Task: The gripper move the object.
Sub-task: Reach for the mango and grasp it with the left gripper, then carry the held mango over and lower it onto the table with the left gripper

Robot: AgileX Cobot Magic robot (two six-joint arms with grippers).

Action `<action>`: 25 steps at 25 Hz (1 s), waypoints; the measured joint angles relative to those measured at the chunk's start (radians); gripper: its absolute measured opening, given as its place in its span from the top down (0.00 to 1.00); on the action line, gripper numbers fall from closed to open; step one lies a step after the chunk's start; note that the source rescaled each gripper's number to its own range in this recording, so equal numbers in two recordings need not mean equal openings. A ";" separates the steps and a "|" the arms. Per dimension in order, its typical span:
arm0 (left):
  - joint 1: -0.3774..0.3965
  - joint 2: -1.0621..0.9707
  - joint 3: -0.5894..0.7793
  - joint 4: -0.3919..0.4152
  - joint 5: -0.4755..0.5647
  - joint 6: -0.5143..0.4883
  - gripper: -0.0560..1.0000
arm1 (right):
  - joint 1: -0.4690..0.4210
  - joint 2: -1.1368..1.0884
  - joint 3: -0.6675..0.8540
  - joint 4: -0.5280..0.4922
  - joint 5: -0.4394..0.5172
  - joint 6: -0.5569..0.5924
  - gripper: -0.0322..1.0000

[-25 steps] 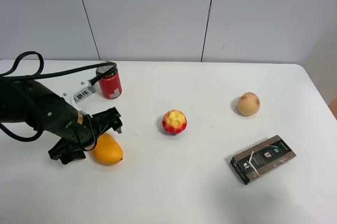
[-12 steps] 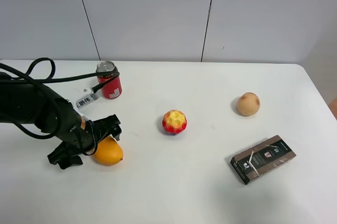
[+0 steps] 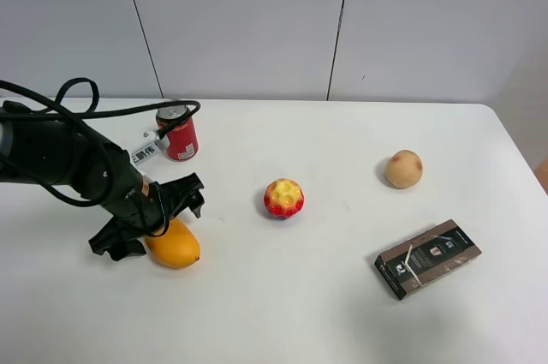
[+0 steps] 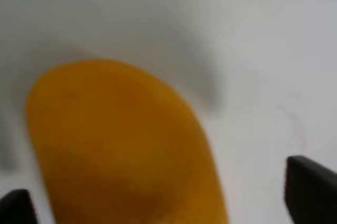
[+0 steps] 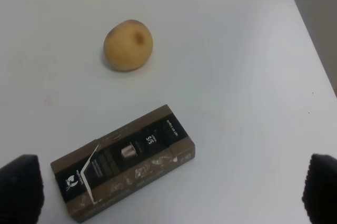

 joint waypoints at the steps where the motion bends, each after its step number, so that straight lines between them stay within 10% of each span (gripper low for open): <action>1: 0.000 0.000 -0.005 -0.003 0.005 0.000 0.58 | 0.000 0.000 0.000 0.000 0.000 0.000 0.00; 3: 0.000 0.000 -0.012 -0.027 0.020 0.000 0.95 | 0.000 0.000 0.000 0.000 0.000 0.000 0.00; 15: 0.000 0.000 -0.028 -0.078 0.197 0.096 0.94 | 0.000 0.000 0.000 0.000 0.000 0.000 0.00; 25: -0.052 -0.051 -0.116 -0.074 0.307 0.753 0.94 | 0.000 0.000 0.000 0.000 0.000 0.000 0.00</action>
